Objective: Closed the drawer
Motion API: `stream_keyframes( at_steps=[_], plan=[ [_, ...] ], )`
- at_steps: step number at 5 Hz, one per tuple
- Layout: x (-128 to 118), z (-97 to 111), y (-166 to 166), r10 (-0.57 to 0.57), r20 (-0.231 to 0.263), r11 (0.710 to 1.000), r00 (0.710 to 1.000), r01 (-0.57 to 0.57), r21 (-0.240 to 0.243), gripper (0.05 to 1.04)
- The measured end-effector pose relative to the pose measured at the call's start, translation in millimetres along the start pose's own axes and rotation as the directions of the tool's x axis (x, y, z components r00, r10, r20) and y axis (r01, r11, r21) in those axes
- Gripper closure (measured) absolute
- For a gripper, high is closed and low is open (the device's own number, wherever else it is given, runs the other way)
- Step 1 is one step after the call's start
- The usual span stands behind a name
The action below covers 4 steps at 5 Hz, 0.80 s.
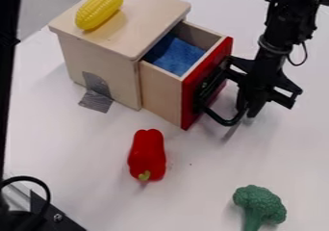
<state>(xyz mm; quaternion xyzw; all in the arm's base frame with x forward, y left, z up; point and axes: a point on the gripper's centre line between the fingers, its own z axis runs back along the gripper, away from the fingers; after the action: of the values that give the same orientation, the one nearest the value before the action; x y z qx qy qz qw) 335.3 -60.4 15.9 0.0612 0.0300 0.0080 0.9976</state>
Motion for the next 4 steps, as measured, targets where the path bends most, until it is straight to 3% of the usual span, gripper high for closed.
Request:
stream_keyframes(
  at_steps=[2, 4],
  plan=[
    [2, -11, 54, 0.138, -0.024, 0.99, 0.99, -0.139, -0.029, 0.961],
    [7, -14, 68, 0.185, -0.046, 0.981, 0.982, -0.187, -0.042, 0.961]
  ],
)
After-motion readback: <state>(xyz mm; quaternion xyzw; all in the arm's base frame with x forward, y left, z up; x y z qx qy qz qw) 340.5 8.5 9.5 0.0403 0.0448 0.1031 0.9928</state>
